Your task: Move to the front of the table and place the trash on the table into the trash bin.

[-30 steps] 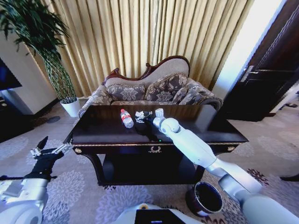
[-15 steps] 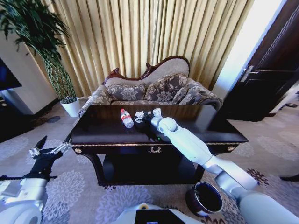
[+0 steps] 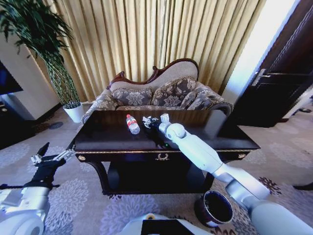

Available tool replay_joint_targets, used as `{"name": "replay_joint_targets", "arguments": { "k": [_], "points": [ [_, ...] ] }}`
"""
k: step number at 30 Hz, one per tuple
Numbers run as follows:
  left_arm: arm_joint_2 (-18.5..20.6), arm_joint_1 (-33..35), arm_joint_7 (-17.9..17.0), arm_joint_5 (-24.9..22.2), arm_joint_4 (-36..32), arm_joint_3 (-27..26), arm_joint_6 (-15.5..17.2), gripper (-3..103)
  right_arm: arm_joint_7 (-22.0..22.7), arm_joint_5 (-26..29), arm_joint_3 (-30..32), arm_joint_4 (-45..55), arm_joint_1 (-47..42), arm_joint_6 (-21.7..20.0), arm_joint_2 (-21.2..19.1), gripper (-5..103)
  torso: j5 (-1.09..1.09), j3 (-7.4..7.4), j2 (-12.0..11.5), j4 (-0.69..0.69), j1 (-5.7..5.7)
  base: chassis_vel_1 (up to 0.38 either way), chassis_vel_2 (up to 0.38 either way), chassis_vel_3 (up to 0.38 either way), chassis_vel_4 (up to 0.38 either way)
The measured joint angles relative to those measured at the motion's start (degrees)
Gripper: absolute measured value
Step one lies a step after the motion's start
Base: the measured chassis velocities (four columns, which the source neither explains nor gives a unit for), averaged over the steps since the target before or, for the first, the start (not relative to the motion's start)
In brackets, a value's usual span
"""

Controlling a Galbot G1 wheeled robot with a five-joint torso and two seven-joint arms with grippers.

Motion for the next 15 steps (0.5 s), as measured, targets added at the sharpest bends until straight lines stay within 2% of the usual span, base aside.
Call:
{"name": "replay_joint_targets", "arguments": {
  "k": [2, 3, 4, 7, 9, 15],
  "points": [
    [0.0, 0.0, 0.0, 0.0, 0.0, 0.0, 0.0, 100, 0.0, 0.0, 0.0, 0.0, 0.0, 0.0, 0.0, 31, 0.0, 0.0, 0.0, 0.0, 0.0, 0.0, 0.0, 0.0, 0.0],
    [0.0, 0.0, 0.0, 0.0, 0.0, 0.0, 0.0, 100, 0.0, 0.0, 0.1, 0.1, 0.0, 0.0, -0.1, 20, 0.0, 0.0, 0.0, 0.0, 0.0, 0.0, 0.0, 0.0, 0.0],
    [0.0, 0.0, 0.0, 0.0, 0.0, 0.0, 0.0, 100, 0.0, 0.0, 0.1, 0.2, -0.1, 0.1, -0.1, 15, 0.0, 0.0, 0.0, 0.0, 0.0, 0.0, 0.0, 0.0, 0.0],
    [0.0, 0.0, 0.0, 0.0, 0.0, 0.0, 0.0, 100, 0.0, 0.0, 0.2, 0.2, -0.2, 0.1, -0.1, 9, 0.0, 0.0, 0.0, 0.0, 0.0, 0.0, 0.0, 0.0, 0.0],
    [0.0, 0.0, 0.0, 0.0, 0.0, 0.4, 0.0, 100, 0.0, 0.0, 0.2, 0.6, -0.6, 0.1, -0.5, 0, 0.0, 0.0, 0.0, 0.0, 0.0, 0.0, 0.0, 0.0, 0.0],
    [0.2, -0.2, 0.0, 0.0, 0.0, 0.7, 0.0, 100, 0.0, 0.2, 0.6, 1.7, -0.7, 0.2, -1.1, 0, 0.0, 0.0, 0.0, 0.0, -0.01, 0.0, 0.0, 0.0, 0.0]
  ]
}}
